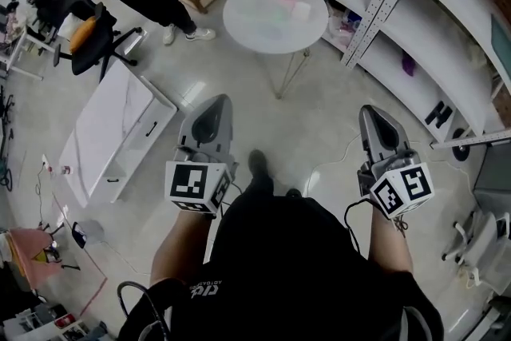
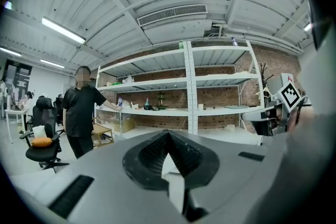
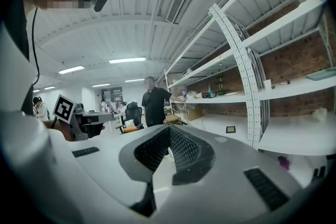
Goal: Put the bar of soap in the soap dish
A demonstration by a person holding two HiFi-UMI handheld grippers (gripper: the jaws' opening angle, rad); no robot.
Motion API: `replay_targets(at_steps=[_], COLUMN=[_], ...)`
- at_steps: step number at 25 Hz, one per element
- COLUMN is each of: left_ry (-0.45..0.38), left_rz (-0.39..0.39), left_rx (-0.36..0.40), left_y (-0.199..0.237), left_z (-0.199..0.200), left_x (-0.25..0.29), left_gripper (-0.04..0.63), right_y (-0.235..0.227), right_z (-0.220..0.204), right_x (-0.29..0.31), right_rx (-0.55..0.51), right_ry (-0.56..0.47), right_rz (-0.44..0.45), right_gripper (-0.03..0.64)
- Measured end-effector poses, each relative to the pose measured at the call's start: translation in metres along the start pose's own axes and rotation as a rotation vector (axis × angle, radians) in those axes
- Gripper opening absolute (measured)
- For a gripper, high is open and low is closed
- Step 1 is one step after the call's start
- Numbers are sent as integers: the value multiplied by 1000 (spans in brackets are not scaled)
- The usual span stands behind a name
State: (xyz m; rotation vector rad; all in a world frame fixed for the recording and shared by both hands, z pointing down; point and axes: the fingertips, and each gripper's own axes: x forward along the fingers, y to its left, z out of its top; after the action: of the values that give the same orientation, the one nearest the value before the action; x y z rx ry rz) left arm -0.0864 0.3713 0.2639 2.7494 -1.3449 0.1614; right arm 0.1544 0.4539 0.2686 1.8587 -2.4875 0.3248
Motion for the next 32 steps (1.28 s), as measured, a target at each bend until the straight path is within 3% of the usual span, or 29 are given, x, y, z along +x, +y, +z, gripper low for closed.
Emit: replay_targets(at_steps=[5,13,19,25,32], left_ry=[-4,-34,-41,-21,4], left_rz=[-26,-89,-111,-137,-130], left_rx=[12,-36,-74,-94,-80], left_y=[45,118,150,165,169], left_z=[3,8,-1,-10,-9], left_x=[38,79,100,120,155], left_gripper=[0,0,0,0,0], right_y=[8,37,36,46,18], right_z=[12,34,36,46,43], right_x=[64,152,187,216,243], right_rx=[-21,-47,-103,-85,9], right_ry=[4,-9,6,-16,-31], right_rz=[-6,-22,-106,-48,5], right_gripper=[14,14,14,14,14])
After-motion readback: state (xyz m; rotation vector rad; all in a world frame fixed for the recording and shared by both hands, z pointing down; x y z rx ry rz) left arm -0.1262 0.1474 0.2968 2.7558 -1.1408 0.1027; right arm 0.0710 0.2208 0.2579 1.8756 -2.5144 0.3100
